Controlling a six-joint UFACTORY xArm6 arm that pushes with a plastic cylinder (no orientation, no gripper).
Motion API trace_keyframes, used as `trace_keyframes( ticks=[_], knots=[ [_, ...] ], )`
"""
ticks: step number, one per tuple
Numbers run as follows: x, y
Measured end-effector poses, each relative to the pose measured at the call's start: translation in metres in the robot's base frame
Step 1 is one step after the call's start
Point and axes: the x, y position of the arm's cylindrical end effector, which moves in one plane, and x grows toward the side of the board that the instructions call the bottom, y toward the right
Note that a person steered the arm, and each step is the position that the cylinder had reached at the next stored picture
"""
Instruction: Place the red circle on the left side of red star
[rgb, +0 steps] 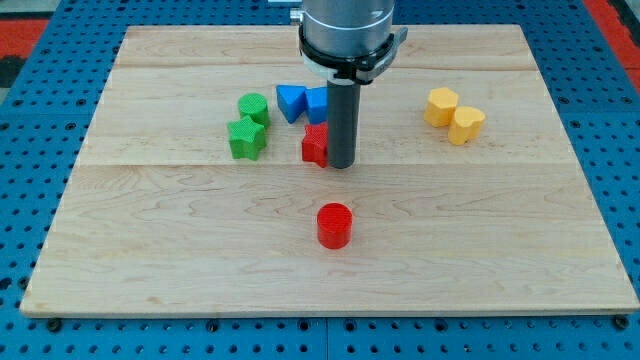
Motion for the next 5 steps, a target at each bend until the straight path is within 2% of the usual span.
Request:
trace_keyframes(
  ticks=[1,2,3,5],
  knots=[
    [0.058,0.071],
    [0.109,0.077],
    [0.116,0.042],
    [0.087,-0.021]
  ],
)
